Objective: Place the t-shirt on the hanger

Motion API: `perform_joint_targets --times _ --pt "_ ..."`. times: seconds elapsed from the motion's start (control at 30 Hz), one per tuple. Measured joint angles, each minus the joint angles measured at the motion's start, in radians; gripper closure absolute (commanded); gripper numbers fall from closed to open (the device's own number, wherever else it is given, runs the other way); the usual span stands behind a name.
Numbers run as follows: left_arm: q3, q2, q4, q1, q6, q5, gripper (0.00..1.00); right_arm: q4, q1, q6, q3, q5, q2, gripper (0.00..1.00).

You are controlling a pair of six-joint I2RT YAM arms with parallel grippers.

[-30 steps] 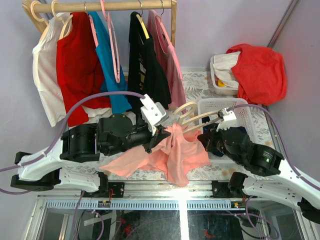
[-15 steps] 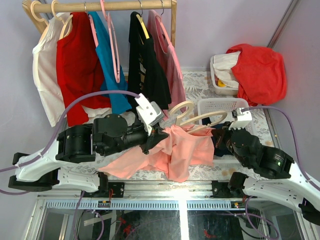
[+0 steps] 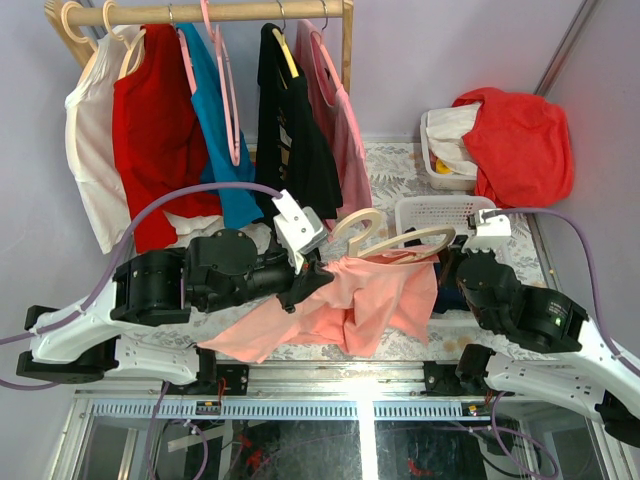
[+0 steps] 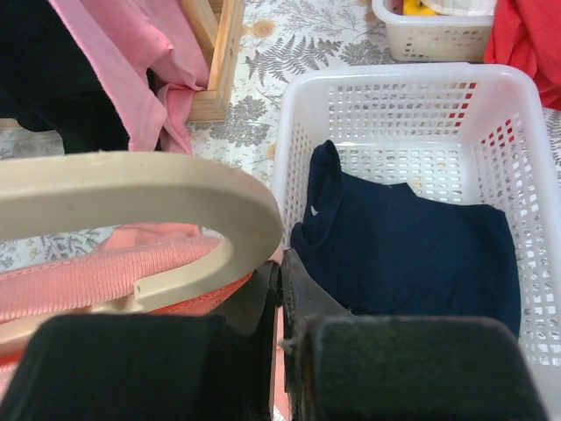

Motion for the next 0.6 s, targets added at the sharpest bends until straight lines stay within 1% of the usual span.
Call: perform_joint_targets --times 0.33,0.6 --pt "0.000 -0.001 -0.039 0.000 -0.018 -0.001 1.00 -0.039 0.000 -0.025 0.010 0.027 -0.035 1.00" --pt "0.000 0.007 -0.044 0.000 -0.021 -0.002 1.00 -0.085 0.000 -0.043 0.068 0.034 -0.055 1.00"
